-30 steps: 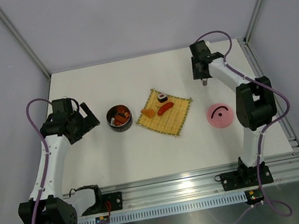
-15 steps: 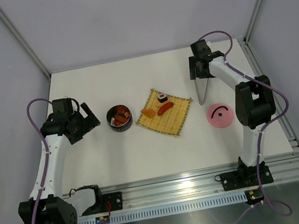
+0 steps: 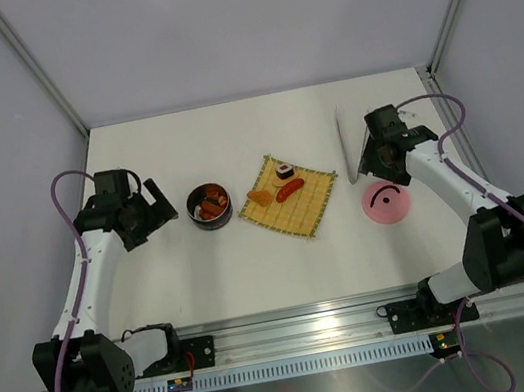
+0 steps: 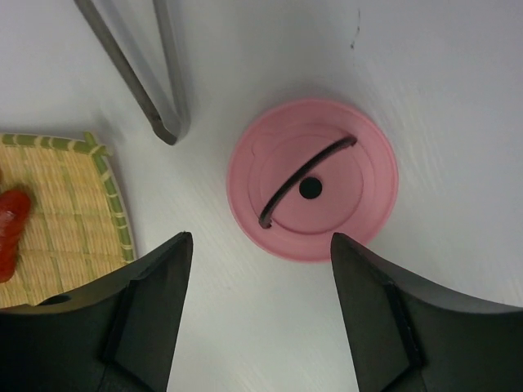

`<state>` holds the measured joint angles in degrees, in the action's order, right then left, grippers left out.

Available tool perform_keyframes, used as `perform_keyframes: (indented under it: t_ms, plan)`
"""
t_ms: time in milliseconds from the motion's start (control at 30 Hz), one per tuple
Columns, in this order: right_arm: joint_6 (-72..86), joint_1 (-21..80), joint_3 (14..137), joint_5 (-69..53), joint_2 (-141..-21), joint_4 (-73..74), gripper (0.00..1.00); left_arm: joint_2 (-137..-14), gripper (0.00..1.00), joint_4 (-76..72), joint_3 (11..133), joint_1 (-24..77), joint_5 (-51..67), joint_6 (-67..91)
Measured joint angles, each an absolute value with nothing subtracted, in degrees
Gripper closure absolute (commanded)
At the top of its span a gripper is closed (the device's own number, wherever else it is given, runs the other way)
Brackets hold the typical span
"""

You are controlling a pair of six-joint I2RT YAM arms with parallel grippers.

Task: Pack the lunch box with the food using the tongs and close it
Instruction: Pick up the box lid from the center of the board.

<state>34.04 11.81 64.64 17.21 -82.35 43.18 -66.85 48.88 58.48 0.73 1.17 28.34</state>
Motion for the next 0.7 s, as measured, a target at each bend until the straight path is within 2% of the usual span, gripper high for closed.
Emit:
perform_keyframes:
  t_ms: [167,333,467,533,567,667,700]
  plan:
    - [40.18,11.81,59.02,16.93,-81.19,43.38,0.20,-67.75,0.01,48.14,58.48,0.73,1.58,28.32]
    - [42.63,11.81,59.09,17.06,-85.84,42.09,0.23,-67.77,0.01,47.88,58.48,0.73,1.58,28.18]
    - [43.55,11.77,59.46,17.04,-90.76,40.80,0.34,-67.77,0.01,47.88,58.48,0.73,1.58,27.94]
    - [43.79,11.77,59.44,16.99,-91.59,40.10,0.45,-67.77,0.01,47.88,58.48,0.73,1.58,27.90]
    - [43.92,11.77,59.44,16.99,-91.61,39.81,0.54,-67.77,0.01,47.88,58.48,0.73,1.58,27.90]
    - [43.94,11.73,59.40,16.99,-91.46,38.72,0.69,-67.77,0.01,47.88,58.48,0.73,1.58,27.90]
    - [43.79,11.70,59.31,17.02,-91.24,38.44,0.78,-67.75,0.01,47.88,58.48,0.73,1.58,27.90]
